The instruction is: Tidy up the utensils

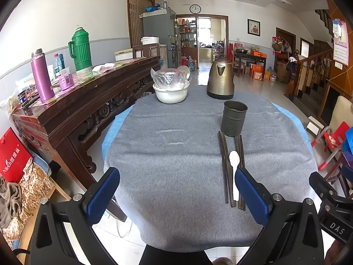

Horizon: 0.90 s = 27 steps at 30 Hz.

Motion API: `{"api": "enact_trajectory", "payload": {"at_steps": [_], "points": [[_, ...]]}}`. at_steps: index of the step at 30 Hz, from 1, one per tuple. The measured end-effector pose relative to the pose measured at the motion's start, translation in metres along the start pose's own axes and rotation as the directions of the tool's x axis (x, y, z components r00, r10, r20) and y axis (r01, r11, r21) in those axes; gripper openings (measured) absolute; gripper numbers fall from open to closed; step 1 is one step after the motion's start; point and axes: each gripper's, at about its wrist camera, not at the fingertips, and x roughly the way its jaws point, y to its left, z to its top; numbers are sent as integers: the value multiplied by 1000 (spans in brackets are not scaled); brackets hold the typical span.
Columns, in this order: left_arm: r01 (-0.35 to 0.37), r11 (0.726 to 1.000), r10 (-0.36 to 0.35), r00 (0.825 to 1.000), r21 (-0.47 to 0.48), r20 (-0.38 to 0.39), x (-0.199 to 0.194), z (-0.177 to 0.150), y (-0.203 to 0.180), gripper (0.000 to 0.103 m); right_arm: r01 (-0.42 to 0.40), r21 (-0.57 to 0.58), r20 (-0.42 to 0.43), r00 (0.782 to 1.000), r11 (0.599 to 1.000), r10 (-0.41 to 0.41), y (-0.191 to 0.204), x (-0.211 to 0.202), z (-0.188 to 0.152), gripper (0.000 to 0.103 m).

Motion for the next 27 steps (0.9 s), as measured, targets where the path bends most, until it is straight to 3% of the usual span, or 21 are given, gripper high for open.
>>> {"api": "enact_trajectory", "payload": {"at_steps": [3,7,12,14,17,19,20,22,24,27], "points": [[16,1000,-16,1000,7,-18,9,6,-2,103,-8,0,-5,1000,1000,8,-3,6,3,103],[56,998,-56,996,1,-74,32,18,-3,103,-94,62,-30,995,994,96,-16,21,12,103],[81,997,-81,988,-6,-130,70,30,-3,103,-272,161,-52,958,949,283,-36,60,32,102],[95,995,-97,981,-17,-167,91,32,-2,103,-307,185,-54,945,934,321,-39,79,38,99],[133,990,-141,968,-51,-208,118,32,0,103,-351,228,-92,921,908,379,-41,108,43,88],[156,985,-167,959,-67,-229,137,33,0,100,-381,256,-122,899,888,421,-40,137,46,71],[170,983,-182,955,-70,-235,146,34,-2,94,-393,266,-131,890,880,437,-40,147,47,67],[199,978,-210,944,-68,-254,163,37,-7,82,-425,301,-157,861,854,484,-39,175,48,47],[232,971,-238,932,-53,-273,184,42,-16,75,-439,334,-178,839,834,514,-37,208,50,40],[271,962,-270,916,-39,-298,212,50,-28,67,-459,371,-199,810,807,551,-32,245,54,39]]}}
